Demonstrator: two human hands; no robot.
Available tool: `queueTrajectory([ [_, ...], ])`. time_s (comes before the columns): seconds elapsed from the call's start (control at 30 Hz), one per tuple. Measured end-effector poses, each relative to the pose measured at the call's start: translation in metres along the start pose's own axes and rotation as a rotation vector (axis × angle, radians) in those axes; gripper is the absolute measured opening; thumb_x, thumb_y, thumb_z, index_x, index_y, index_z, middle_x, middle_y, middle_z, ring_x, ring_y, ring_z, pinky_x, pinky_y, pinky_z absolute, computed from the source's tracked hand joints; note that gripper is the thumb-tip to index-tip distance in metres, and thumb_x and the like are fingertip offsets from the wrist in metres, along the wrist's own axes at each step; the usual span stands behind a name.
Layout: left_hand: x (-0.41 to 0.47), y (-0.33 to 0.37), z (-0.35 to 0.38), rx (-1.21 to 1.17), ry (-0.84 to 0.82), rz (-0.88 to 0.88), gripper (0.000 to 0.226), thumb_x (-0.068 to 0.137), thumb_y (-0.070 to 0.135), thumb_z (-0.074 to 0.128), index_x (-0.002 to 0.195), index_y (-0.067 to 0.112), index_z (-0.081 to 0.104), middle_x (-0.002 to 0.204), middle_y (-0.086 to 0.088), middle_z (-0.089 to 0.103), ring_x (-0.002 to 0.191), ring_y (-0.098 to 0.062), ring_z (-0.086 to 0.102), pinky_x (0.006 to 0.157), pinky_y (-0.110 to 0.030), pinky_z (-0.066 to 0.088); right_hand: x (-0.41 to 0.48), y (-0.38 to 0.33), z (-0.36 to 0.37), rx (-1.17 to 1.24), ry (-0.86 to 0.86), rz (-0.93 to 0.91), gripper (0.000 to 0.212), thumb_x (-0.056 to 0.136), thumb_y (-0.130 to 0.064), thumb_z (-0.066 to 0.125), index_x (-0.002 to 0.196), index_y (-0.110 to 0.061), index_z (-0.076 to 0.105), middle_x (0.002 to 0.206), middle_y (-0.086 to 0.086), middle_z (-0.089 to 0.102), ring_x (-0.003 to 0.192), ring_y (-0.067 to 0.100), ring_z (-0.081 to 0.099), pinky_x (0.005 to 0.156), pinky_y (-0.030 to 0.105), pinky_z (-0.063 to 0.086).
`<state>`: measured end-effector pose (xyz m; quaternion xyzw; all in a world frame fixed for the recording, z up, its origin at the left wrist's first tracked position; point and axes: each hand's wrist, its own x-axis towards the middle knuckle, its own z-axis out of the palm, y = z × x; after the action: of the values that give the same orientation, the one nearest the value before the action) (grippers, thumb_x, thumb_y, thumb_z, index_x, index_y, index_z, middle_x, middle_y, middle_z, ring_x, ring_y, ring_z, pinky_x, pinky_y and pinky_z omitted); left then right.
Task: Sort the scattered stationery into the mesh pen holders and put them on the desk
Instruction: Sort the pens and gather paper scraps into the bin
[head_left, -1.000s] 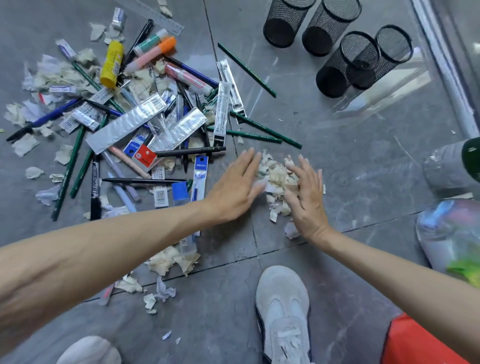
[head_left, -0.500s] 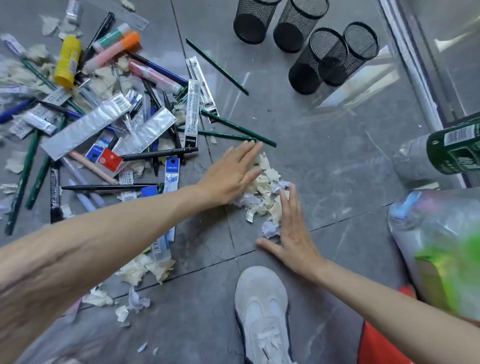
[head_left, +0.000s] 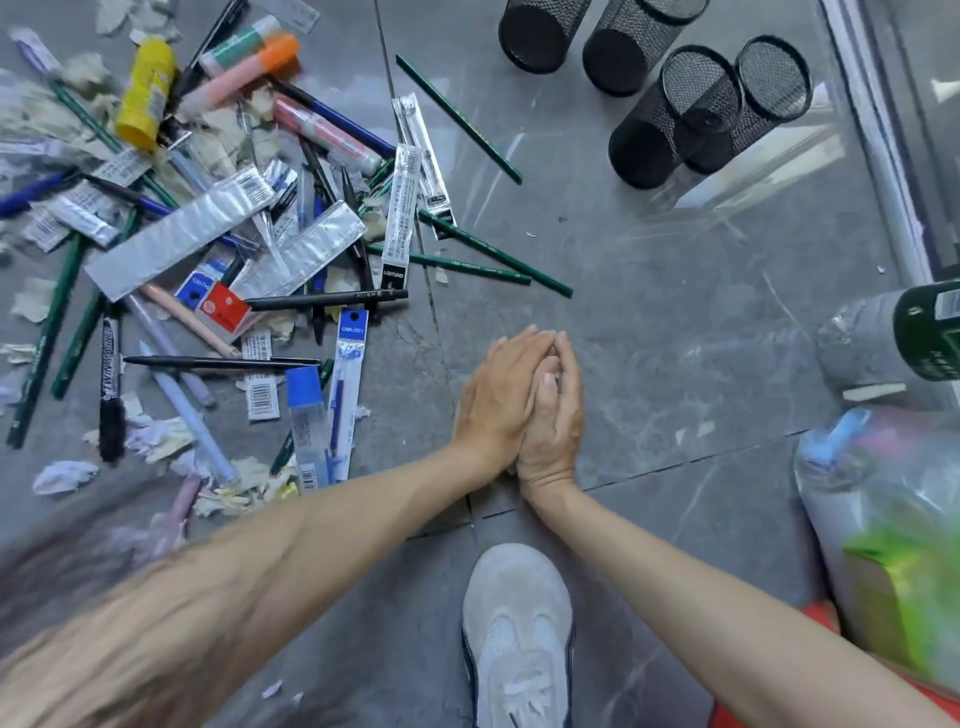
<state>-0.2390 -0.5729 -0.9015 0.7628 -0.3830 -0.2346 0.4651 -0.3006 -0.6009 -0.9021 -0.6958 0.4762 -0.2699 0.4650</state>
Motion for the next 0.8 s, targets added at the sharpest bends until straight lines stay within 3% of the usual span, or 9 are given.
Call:
queueTrajectory([
  [0.07,0.001,0.001,0.006,-0.039,0.057,-0.015,0.046,0.094,0.029,0.033,0.12,0.003,0.061,0.122,-0.013,0.063,0.123,-0.025,0.052,0.106,-0.029,0.029,-0.001,-0.005,0.0,0.099,-0.002,0.054,0.056,0.09,-0.04,0.032,0.137,-0.01,0.039,0.141,0.011,0.045,0.129,0.006,0.044,0.109,0.027,0.034],
  [0.17,-0.001,0.0,0.013,-0.102,0.138,-0.009,0.04,0.094,0.021,0.039,0.115,-0.001,0.064,0.117,-0.016,0.065,0.117,-0.027,0.057,0.101,-0.037,0.04,-0.002,-0.009,0.001,0.235,-0.021,0.059,0.046,0.091,-0.036,0.033,0.135,-0.023,0.032,0.145,0.02,0.039,0.135,0.021,0.04,0.112,0.034,0.031],
  [0.23,0.0,0.001,0.013,-0.157,0.186,-0.017,0.037,0.094,0.017,0.04,0.114,-0.003,0.064,0.117,-0.016,0.065,0.118,-0.026,0.056,0.101,-0.035,0.041,-0.002,-0.008,0.002,0.258,-0.018,0.056,0.045,0.092,-0.035,0.034,0.134,-0.02,0.034,0.143,0.021,0.04,0.135,0.026,0.04,0.112,0.038,0.032],
  [0.4,0.003,0.007,0.009,-0.284,0.287,-0.093,0.037,0.093,0.019,0.043,0.106,-0.005,0.068,0.113,-0.017,0.067,0.114,-0.013,0.055,0.101,-0.016,0.04,-0.003,-0.021,0.006,0.275,0.025,0.14,0.044,0.093,-0.029,0.035,0.132,-0.009,0.042,0.135,0.009,0.049,0.124,0.008,0.049,0.104,0.021,0.037],
  [0.53,0.01,0.017,0.007,-0.418,0.294,-0.318,0.026,0.09,0.018,0.054,0.099,0.002,0.073,0.107,-0.009,0.071,0.105,-0.008,0.061,0.093,-0.018,0.046,0.009,-0.036,0.006,0.429,0.092,0.352,0.032,0.096,-0.018,0.042,0.126,-0.011,0.049,0.13,0.012,0.055,0.114,0.013,0.055,0.095,0.017,0.044],
  [0.6,0.019,0.022,0.006,-0.564,0.275,-0.542,0.02,0.088,0.019,0.06,0.087,0.007,0.075,0.091,-0.006,0.074,0.089,-0.011,0.067,0.083,-0.028,0.051,0.019,-0.04,0.007,0.473,0.116,0.477,0.02,0.096,-0.014,0.045,0.112,-0.019,0.057,0.123,0.01,0.058,0.106,0.013,0.056,0.087,0.015,0.045],
  [0.67,0.029,0.026,0.003,-0.714,0.274,-0.696,0.019,0.084,0.017,0.063,0.07,0.008,0.072,0.07,-0.007,0.069,0.07,-0.015,0.063,0.07,-0.034,0.051,0.03,-0.046,0.01,0.624,0.198,0.609,0.02,0.095,-0.008,0.046,0.094,-0.017,0.064,0.107,0.012,0.065,0.095,0.018,0.06,0.078,0.019,0.049],
  [0.73,0.039,0.032,-0.003,-0.809,0.288,-0.775,0.018,0.081,0.009,0.063,0.064,0.009,0.07,0.065,-0.009,0.066,0.066,-0.017,0.06,0.068,-0.032,0.049,0.04,-0.056,0.012,0.788,0.203,0.743,0.016,0.092,-0.009,0.052,0.081,-0.01,0.063,0.08,0.008,0.065,0.077,0.019,0.061,0.062,0.021,0.05],
  [0.8,0.05,0.038,-0.014,-0.826,0.287,-0.818,0.021,0.079,0.001,0.063,0.061,0.012,0.069,0.06,-0.005,0.065,0.063,-0.018,0.061,0.067,-0.03,0.049,0.048,-0.065,0.015,0.869,0.214,0.814,0.019,0.092,-0.011,0.054,0.074,-0.007,0.059,0.066,0.006,0.06,0.065,0.017,0.059,0.051,0.019,0.047],
])
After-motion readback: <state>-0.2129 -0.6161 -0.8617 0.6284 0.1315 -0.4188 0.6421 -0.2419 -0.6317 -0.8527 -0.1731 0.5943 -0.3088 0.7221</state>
